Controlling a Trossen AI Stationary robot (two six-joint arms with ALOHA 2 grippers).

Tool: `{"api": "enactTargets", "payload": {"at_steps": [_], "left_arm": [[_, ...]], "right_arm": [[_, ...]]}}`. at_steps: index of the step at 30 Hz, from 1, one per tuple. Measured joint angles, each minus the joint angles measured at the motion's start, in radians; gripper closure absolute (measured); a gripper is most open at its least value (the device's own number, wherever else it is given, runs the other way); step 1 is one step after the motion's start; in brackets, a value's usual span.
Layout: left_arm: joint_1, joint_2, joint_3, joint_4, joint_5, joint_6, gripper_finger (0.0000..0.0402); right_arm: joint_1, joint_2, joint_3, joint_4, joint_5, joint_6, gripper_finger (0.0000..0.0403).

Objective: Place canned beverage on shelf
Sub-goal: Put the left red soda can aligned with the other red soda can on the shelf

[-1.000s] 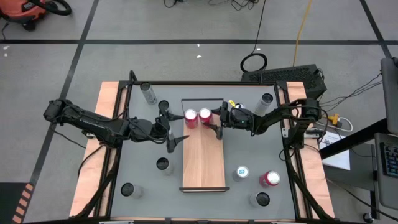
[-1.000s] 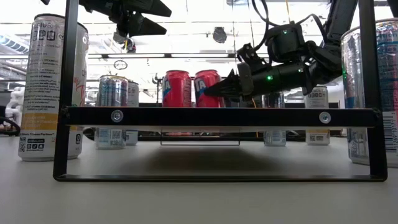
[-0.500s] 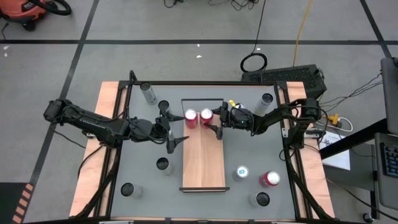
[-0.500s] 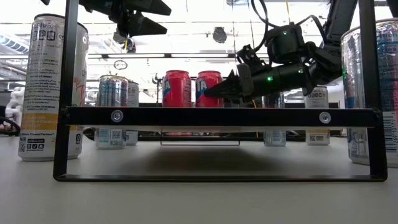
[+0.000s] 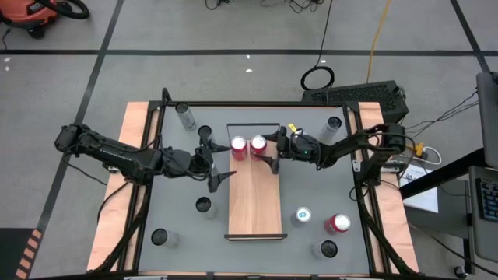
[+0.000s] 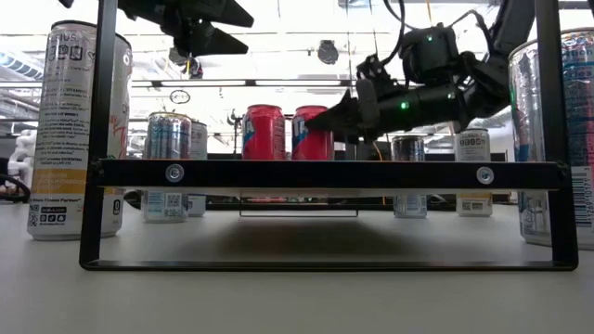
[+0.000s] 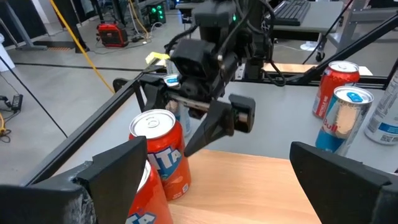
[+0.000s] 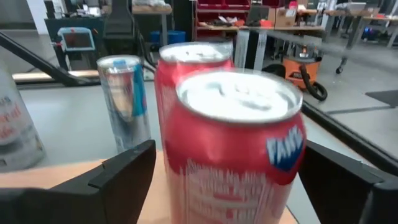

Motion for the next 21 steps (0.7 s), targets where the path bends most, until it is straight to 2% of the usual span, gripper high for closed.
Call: {"api": "enactTargets", "payload": {"at_steps": [4, 14, 17, 21], "left_arm": [[-0.005, 0.000, 0.000, 0.000, 0.000, 0.000, 0.0004], [-0.015, 0.000, 0.000, 0.004, -0.001, 0.004, 0.0004], [-0.015, 0.000, 0.000, 0.006, -0.002, 0.004, 0.0004], [-0.014, 0.000, 0.000, 0.007, -0.007, 0.005, 0.0004]], "right_arm": [[0.000, -0.081, 0.000, -0.112, 0.000, -0.001, 0.0055], [0.019, -0.333, 0.000, -0.548, 0.006, 0.015, 0.0057], [0.019, -0.358, 0.000, -0.641, 0.029, 0.019, 0.0072], [0.019, -0.331, 0.000, -0.645, 0.030, 0.011, 0.0114]]}}
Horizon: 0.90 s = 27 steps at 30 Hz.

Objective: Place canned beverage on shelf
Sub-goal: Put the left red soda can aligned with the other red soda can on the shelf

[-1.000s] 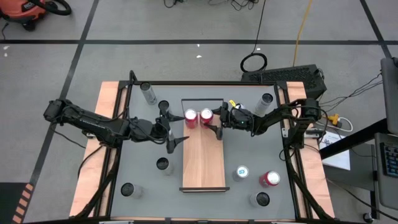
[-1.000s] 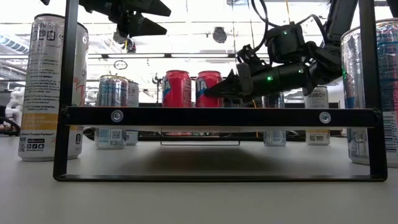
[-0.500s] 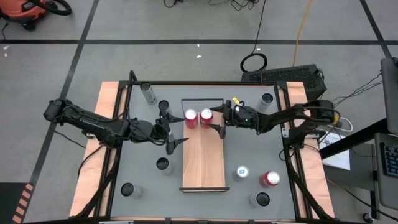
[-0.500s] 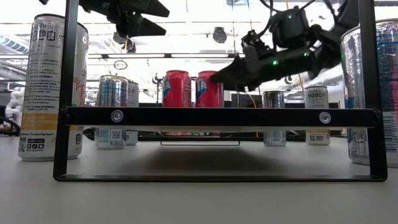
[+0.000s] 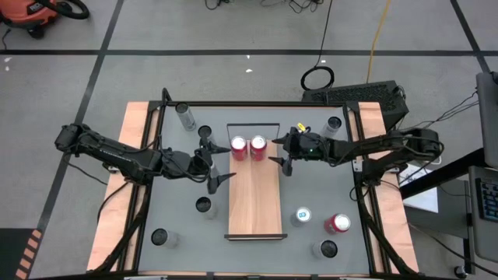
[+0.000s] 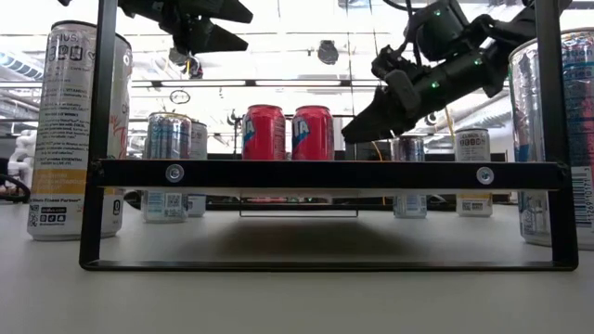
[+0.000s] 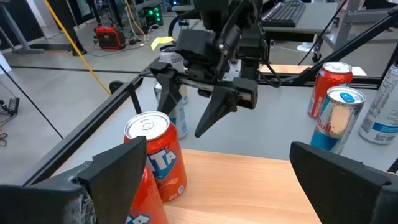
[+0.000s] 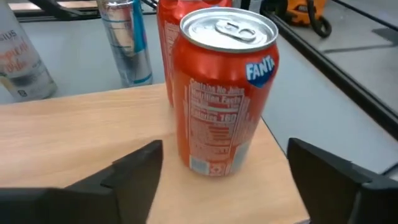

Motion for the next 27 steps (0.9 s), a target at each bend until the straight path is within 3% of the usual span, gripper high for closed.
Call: {"api": "enactTargets", "payload": {"at_steps": [9, 14, 19, 27], "left_arm": [[0.000, 0.000, 0.000, 0.026, -0.007, -0.002, 0.0004], [0.000, 0.000, 0.000, 0.026, -0.007, -0.003, 0.0004], [0.000, 0.000, 0.000, 0.026, -0.007, -0.003, 0.0004], [0.000, 0.000, 0.000, 0.017, -0.007, -0.003, 0.0004]], "right_arm": [[-0.002, 0.088, 0.002, 0.128, 0.027, -0.051, 0.0273], [-0.002, 0.096, 0.002, 0.127, 0.025, -0.068, 0.0336], [-0.002, 0.097, 0.001, 0.138, 0.022, -0.075, 0.0362], [0.008, 0.035, -0.003, 0.078, 0.018, -0.047, 0.0356]]}}
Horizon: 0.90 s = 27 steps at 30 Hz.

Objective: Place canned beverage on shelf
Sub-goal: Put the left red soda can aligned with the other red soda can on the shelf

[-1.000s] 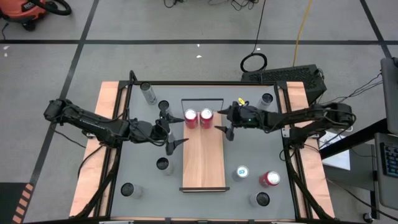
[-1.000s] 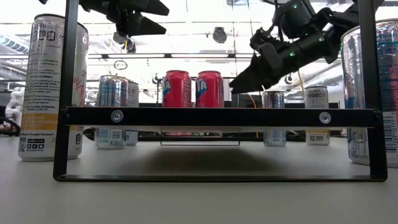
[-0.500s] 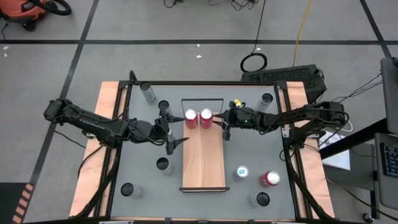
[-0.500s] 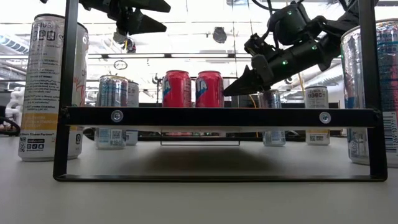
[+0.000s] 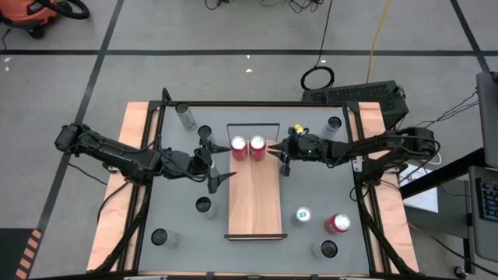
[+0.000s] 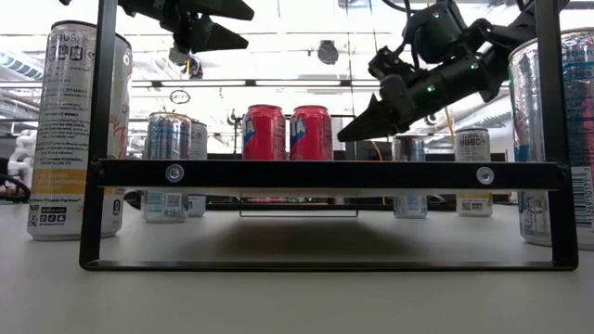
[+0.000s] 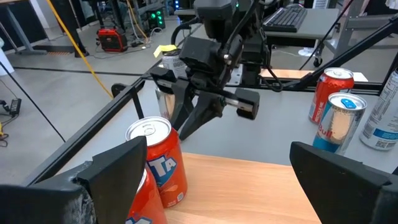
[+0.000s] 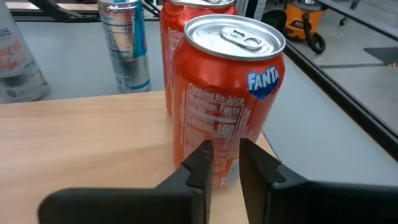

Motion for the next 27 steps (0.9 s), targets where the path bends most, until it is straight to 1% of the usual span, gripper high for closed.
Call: {"api": "enactTargets", "payload": {"at_steps": [9, 12, 14, 20, 24, 27], "left_arm": [[0.000, 0.000, 0.000, -0.014, 0.000, 0.000, 0.0004], [0.000, 0.000, 0.000, -0.015, 0.000, 0.000, 0.0004], [0.000, -0.001, 0.000, -0.015, -0.003, 0.000, 0.0004], [0.000, -0.015, 0.000, -0.022, -0.013, 0.005, 0.0004], [-0.005, -0.020, 0.000, -0.021, -0.017, 0.000, 0.0004], [-0.005, -0.020, 0.000, -0.022, -0.019, -0.001, 0.0004]], "right_arm": [[0.002, -0.144, 0.007, -0.182, 0.029, -0.005, 0.0342], [0.002, -0.189, 0.061, -0.311, 0.029, -0.007, 0.0342], [0.002, -0.195, 0.128, -0.417, 0.027, -0.024, 0.0342], [-0.008, -0.134, 0.363, -0.773, 0.027, -0.101, 0.0367], [-0.019, -0.060, 0.464, -0.882, 0.023, -0.132, 0.0392], [-0.032, 0.004, 0.506, -0.918, -0.028, -0.154, 0.0401]]}}
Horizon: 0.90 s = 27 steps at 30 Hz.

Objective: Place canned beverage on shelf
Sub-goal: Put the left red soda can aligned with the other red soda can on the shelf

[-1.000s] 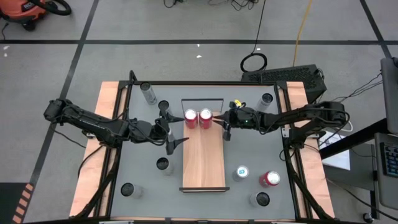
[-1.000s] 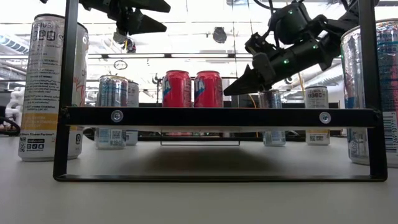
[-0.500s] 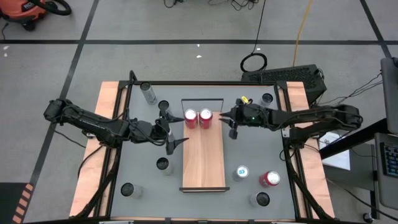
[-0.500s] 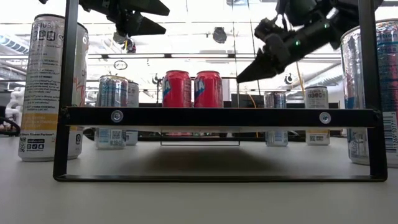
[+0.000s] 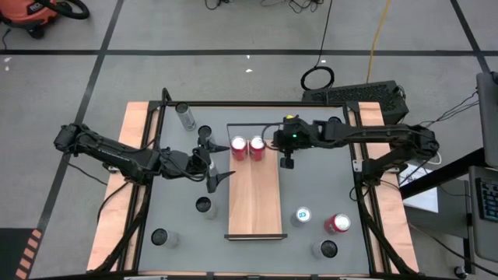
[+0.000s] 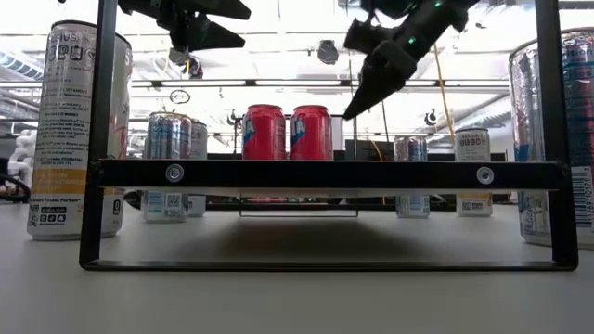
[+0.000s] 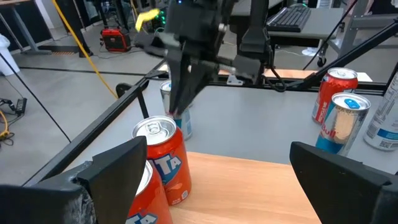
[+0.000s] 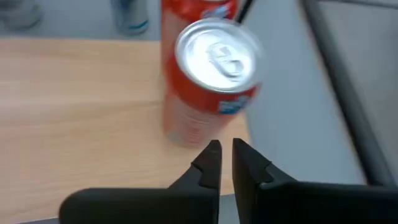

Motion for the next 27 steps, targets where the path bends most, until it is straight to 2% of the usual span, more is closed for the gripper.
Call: {"api": "enactTargets", "payload": {"at_steps": [9, 27], "left_arm": [[-0.005, 0.000, 0.000, -0.007, -0.001, -0.001, 0.0004], [-0.005, 0.000, 0.000, -0.008, -0.001, 0.000, 0.0004]], "right_arm": [[-0.024, 0.127, 0.035, 0.001, -0.025, -0.009, 0.0402], [-0.023, 0.133, 0.035, 0.087, -0.052, -0.006, 0.0403]]}}
